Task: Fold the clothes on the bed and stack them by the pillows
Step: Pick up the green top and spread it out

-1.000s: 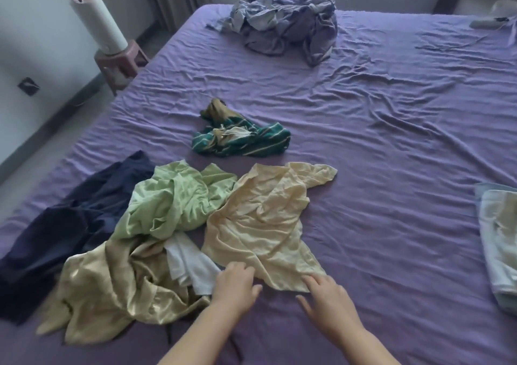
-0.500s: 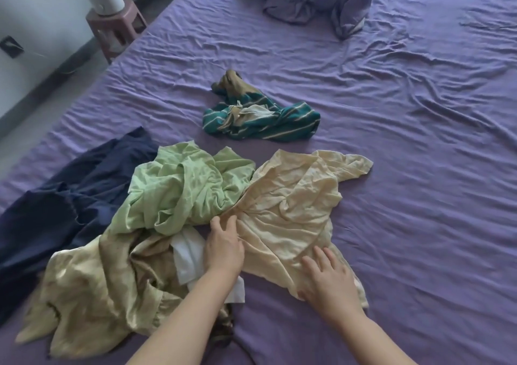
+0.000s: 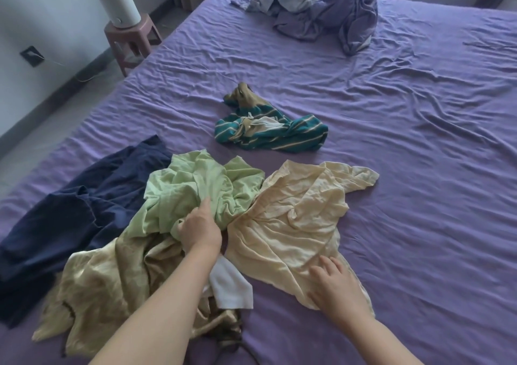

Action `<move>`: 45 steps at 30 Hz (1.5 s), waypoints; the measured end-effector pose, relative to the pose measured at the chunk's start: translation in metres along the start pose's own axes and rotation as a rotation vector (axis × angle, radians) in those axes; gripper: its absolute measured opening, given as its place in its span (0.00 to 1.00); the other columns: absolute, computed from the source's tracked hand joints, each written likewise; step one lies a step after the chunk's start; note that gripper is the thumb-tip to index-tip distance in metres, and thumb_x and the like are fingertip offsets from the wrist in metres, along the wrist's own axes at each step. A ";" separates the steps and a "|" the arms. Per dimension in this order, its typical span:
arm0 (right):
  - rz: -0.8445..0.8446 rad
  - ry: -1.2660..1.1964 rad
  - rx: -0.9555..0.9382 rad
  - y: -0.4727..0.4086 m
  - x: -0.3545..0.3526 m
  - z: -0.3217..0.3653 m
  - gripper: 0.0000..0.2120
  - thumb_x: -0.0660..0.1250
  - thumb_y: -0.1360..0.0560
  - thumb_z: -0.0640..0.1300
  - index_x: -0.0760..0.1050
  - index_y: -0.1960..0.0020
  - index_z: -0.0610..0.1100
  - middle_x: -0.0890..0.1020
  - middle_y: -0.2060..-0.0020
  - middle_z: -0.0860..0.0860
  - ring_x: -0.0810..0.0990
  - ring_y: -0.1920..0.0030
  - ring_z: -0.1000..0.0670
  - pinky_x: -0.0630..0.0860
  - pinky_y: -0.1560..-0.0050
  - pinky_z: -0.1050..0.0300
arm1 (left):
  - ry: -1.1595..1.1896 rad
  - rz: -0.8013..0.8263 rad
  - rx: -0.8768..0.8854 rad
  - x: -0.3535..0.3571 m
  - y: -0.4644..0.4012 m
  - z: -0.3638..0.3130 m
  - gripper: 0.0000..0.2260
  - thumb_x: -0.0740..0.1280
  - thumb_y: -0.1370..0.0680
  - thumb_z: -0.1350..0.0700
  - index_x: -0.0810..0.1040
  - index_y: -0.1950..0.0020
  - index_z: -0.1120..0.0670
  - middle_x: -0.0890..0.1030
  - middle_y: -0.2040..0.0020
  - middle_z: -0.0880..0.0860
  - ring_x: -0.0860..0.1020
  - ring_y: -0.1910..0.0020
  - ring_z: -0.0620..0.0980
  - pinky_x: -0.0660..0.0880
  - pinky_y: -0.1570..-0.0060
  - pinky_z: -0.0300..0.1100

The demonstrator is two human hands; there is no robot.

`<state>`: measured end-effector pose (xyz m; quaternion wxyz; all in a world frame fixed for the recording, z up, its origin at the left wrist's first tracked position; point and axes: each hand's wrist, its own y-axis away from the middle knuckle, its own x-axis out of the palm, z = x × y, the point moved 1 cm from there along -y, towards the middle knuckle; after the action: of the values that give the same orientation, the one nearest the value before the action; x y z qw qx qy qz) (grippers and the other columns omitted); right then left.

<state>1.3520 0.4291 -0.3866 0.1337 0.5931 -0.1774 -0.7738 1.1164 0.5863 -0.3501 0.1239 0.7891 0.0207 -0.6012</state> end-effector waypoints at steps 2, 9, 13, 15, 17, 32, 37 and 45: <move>0.023 0.008 -0.003 0.005 0.002 -0.002 0.21 0.59 0.24 0.54 0.62 0.31 0.54 0.56 0.27 0.55 0.51 0.26 0.52 0.62 0.31 0.55 | 0.094 0.012 0.002 0.002 0.010 -0.004 0.21 0.58 0.21 0.64 0.68 0.28 0.52 0.76 0.36 0.56 0.74 0.38 0.56 0.68 0.39 0.49; -0.196 -0.376 -0.066 0.023 -0.029 -0.004 0.29 0.67 0.25 0.51 0.61 0.28 0.47 0.66 0.30 0.54 0.65 0.31 0.53 0.60 0.35 0.67 | 0.520 -0.003 0.512 -0.015 0.103 -0.087 0.23 0.60 0.24 0.69 0.70 0.29 0.55 0.79 0.45 0.56 0.76 0.45 0.53 0.72 0.42 0.44; -0.367 -0.632 -0.165 0.046 -0.090 0.009 0.35 0.73 0.30 0.50 0.61 0.27 0.48 0.71 0.37 0.59 0.73 0.40 0.60 0.67 0.41 0.69 | 0.790 0.156 0.442 -0.053 0.136 -0.136 0.21 0.59 0.24 0.68 0.73 0.32 0.55 0.78 0.37 0.51 0.74 0.37 0.44 0.64 0.40 0.26; -0.415 -0.720 -0.189 0.063 -0.121 0.012 0.37 0.74 0.30 0.48 0.60 0.27 0.48 0.76 0.40 0.56 0.77 0.44 0.61 0.73 0.43 0.64 | 0.900 0.235 0.369 -0.080 0.148 -0.157 0.22 0.58 0.24 0.69 0.74 0.33 0.55 0.78 0.38 0.51 0.75 0.38 0.44 0.68 0.38 0.31; -0.490 -0.795 -0.193 0.085 -0.150 0.009 0.37 0.74 0.30 0.45 0.59 0.28 0.51 0.77 0.42 0.60 0.78 0.48 0.65 0.74 0.47 0.67 | 1.002 0.303 0.350 -0.109 0.163 -0.176 0.23 0.58 0.25 0.69 0.74 0.32 0.55 0.81 0.44 0.48 0.79 0.43 0.48 0.74 0.40 0.43; -0.976 -0.526 -0.029 0.308 -0.410 -0.100 0.11 0.63 0.25 0.36 0.80 0.46 0.45 0.84 0.54 0.48 0.80 0.54 0.48 0.67 0.57 0.63 | 0.333 -0.305 0.897 -0.333 0.300 -0.305 0.18 0.64 0.24 0.65 0.72 0.33 0.60 0.74 0.41 0.58 0.74 0.41 0.55 0.69 0.44 0.39; -0.995 -0.342 -0.112 0.383 -0.474 -0.120 0.08 0.63 0.24 0.39 0.80 0.51 0.46 0.80 0.59 0.55 0.75 0.58 0.55 0.66 0.57 0.65 | 0.297 -0.420 1.043 -0.354 0.334 -0.318 0.05 0.68 0.24 0.58 0.82 0.54 0.59 0.77 0.54 0.56 0.75 0.51 0.53 0.74 0.53 0.47; -0.904 -0.265 -0.171 0.452 -0.499 -0.134 0.08 0.65 0.23 0.45 0.80 0.52 0.42 0.80 0.60 0.50 0.76 0.59 0.52 0.67 0.62 0.73 | 0.294 -0.112 0.770 -0.348 0.369 -0.318 0.05 0.61 0.25 0.61 0.68 0.51 0.54 0.76 0.55 0.53 0.75 0.55 0.55 0.70 0.58 0.45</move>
<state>1.6101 0.2146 0.2127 -0.1920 0.4938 0.1472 -0.8352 1.3877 0.3399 0.1230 -0.2177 0.8529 -0.1451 -0.4518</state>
